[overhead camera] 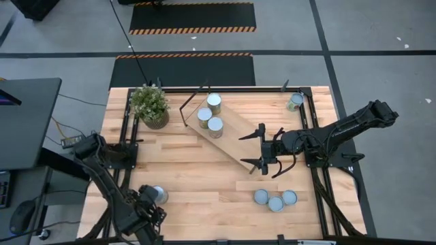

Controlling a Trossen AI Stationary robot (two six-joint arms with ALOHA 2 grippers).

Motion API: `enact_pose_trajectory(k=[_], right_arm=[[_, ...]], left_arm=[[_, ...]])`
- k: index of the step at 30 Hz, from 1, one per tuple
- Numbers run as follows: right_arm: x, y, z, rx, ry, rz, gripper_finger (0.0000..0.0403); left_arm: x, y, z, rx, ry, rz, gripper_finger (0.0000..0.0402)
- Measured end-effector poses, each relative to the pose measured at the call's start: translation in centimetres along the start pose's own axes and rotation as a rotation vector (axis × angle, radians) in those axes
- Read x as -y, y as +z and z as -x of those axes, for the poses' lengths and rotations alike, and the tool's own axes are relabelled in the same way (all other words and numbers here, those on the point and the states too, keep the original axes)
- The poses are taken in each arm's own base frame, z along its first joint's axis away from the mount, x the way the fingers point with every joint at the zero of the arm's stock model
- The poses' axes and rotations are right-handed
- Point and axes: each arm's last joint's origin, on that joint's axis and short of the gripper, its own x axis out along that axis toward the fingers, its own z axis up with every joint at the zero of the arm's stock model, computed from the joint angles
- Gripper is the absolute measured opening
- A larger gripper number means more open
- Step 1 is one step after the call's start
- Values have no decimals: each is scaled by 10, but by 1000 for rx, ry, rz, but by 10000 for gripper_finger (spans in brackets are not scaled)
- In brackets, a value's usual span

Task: Pick and place cans onto a shelf
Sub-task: Put the canned peas on the shelf

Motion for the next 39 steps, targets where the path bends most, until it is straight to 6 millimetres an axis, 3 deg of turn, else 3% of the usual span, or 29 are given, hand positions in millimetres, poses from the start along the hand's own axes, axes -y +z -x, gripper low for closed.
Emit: enact_pose_trajectory(k=[10, 22, 39], right_arm=[[0, 0, 0, 4, 1, -3, 373], [0, 0, 0, 7, 11, -3, 373], [0, 1, 0, 12, 20, -3, 373]], left_arm=[[4, 16, -33, 3, 16, -31, 400], [20, 44, -38, -9, -46, -73, 398], [34, 71, -41, -13, -123, -170, 337]])
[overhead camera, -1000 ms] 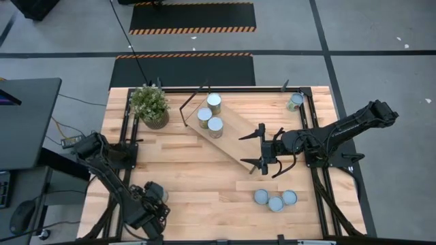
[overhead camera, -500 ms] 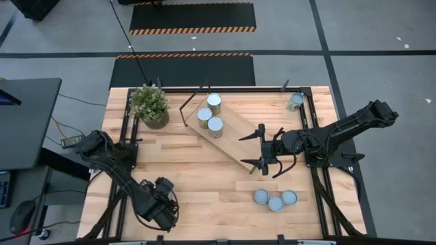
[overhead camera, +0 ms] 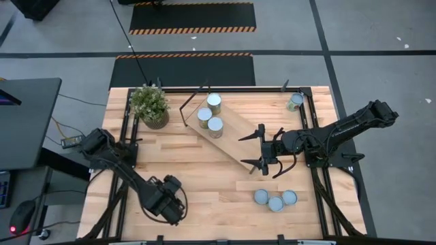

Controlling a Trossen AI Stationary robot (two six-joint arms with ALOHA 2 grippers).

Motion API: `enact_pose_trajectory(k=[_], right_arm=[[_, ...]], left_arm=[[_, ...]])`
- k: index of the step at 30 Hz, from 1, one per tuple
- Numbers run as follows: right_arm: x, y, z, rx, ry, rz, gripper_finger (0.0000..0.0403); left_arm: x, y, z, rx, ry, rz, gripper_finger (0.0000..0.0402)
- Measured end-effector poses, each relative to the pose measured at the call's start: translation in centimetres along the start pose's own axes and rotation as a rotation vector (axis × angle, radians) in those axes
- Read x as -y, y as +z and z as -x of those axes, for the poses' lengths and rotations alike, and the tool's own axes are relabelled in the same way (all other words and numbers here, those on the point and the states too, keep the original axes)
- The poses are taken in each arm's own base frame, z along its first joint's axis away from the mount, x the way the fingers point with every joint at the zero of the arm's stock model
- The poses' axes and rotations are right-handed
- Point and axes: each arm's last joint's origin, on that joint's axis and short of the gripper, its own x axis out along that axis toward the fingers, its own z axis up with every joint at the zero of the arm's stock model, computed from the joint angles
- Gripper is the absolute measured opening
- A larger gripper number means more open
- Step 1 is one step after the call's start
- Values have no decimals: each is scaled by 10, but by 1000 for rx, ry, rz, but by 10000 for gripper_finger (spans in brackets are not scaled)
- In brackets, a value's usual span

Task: Pick and place cans onto a shelf
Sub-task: Put the canned peas on the shelf

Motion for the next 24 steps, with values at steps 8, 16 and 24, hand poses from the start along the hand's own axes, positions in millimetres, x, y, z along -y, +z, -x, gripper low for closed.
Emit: enact_pose_trajectory(k=[8, 16, 24], right_arm=[[5, -3, -1, -36, -50, 52, 373], [19, 5, 18, -42, -186, 124, 373], [33, 9, 44, -60, -254, 101, 373]], left_arm=[[0, 40, 2, -24, -19, -56, 329], [0, 128, 35, 51, -139, -191, 329], [-18, 213, 69, 271, -237, -232, 328]])
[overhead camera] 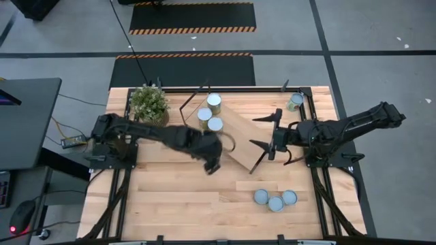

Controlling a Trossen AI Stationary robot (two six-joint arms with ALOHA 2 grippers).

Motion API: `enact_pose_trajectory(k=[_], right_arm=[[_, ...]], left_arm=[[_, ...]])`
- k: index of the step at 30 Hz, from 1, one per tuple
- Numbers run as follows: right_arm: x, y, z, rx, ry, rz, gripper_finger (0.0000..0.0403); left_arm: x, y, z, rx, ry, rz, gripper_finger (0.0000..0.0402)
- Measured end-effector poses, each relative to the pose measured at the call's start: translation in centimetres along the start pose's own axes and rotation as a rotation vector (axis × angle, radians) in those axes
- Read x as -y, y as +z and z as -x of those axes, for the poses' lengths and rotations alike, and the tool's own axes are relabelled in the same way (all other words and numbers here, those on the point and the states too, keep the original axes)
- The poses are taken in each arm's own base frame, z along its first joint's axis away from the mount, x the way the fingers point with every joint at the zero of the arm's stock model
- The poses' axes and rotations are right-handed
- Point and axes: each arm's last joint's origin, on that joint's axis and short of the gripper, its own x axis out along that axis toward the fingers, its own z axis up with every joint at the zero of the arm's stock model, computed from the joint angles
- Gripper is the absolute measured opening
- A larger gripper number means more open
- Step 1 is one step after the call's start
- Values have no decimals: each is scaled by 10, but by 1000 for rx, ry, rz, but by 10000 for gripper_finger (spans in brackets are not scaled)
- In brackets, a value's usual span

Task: Pick and place cans onto a shelf
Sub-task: Put the canned peas on the shelf

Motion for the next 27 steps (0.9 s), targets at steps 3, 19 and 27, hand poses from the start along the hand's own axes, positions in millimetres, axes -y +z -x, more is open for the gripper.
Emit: enact_pose_trajectory(k=[3, 19, 27], right_arm=[[3, -4, 2, -33, -2, -18, 373], [10, -10, 14, -92, -17, -96, 373], [13, -7, 21, -62, -23, -122, 373]], left_arm=[[-8, 23, -4, 70, -27, -21, 328], [-3, 87, -72, 2, 4, -213, 328], [0, 82, -88, -26, 33, -266, 332]])
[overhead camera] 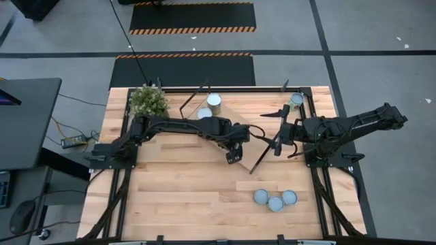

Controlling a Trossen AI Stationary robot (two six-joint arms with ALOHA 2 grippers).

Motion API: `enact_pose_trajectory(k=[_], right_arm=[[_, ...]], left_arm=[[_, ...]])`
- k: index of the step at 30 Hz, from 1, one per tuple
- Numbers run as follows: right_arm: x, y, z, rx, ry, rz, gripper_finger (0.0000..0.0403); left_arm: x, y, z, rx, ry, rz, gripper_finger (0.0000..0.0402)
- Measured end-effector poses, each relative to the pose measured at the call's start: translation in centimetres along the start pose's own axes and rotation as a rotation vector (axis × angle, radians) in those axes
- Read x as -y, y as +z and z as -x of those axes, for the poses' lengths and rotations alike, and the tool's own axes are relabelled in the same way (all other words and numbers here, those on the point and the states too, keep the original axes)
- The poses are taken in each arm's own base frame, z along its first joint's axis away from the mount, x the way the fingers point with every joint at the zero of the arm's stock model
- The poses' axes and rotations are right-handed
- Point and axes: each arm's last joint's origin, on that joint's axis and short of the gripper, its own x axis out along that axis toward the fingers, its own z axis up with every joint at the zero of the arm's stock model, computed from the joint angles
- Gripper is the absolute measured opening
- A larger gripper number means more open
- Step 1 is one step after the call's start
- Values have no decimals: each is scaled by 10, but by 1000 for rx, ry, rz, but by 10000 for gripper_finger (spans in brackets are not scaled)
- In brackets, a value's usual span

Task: Pick and place cans onto a shelf
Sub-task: Put the canned peas on the shelf

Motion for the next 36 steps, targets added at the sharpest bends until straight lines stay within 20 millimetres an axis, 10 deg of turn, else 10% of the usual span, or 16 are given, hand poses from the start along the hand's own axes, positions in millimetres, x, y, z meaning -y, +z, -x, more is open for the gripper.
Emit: enact_pose_trajectory(k=[36], right_arm=[[-2, 0, 0, 7, 44, -21, 373]], left_arm=[[1, 1, -16, 3, 46, -29, 339]])
